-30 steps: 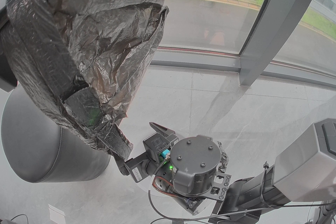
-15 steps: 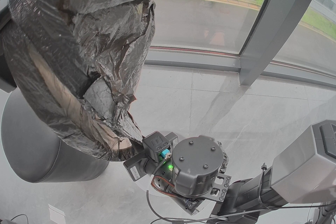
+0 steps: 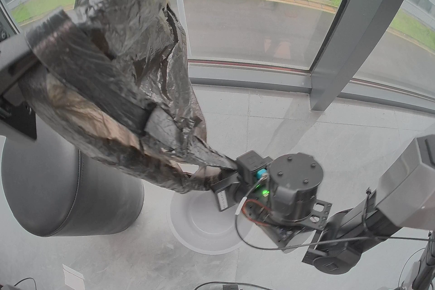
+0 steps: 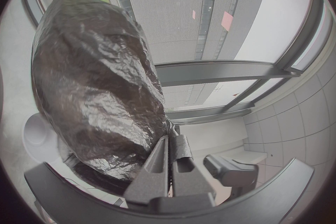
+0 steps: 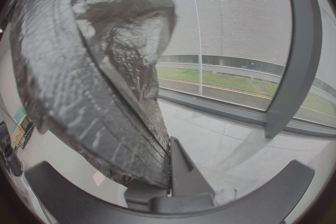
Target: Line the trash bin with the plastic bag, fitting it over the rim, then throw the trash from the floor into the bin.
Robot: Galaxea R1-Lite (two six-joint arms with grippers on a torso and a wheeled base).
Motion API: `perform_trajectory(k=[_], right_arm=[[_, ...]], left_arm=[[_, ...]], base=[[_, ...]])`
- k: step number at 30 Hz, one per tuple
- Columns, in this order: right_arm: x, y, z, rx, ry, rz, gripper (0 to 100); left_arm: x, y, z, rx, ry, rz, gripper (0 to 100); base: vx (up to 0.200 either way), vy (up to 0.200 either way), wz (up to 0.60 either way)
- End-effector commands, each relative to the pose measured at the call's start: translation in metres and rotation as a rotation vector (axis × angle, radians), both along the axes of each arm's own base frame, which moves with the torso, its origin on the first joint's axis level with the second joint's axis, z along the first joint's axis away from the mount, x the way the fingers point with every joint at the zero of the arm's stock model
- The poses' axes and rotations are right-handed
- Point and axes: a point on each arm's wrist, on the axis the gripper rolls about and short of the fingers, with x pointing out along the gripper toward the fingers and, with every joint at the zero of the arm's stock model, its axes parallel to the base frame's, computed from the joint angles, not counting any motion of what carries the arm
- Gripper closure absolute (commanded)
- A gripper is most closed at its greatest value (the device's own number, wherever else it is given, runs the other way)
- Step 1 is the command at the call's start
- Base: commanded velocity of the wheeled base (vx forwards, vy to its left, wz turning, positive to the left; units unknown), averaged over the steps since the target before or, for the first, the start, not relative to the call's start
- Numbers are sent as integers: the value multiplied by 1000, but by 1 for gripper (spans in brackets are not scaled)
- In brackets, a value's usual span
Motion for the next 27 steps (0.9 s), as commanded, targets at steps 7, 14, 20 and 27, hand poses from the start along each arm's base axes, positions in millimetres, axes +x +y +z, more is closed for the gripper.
perform_trajectory(k=[7, 14, 20, 27], right_arm=[[-10, -84, 49, 84, 87, -138, 100], [-30, -91, 62, -20, 302, 21, 100], [-32, -112, 118, 14, 547, 181, 100], [-29, -126, 167, 27, 780, 271, 100]], left_arm=[[36, 6, -56, 131, 97, 274, 100], [53, -1, -86, 264, 111, 367, 100], [54, -15, -112, 385, 184, 291, 100], [43, -22, -133, 496, 69, 184, 100]], base=[[0, 0, 0], [0, 0, 0], [0, 0, 0], [0, 0, 0]])
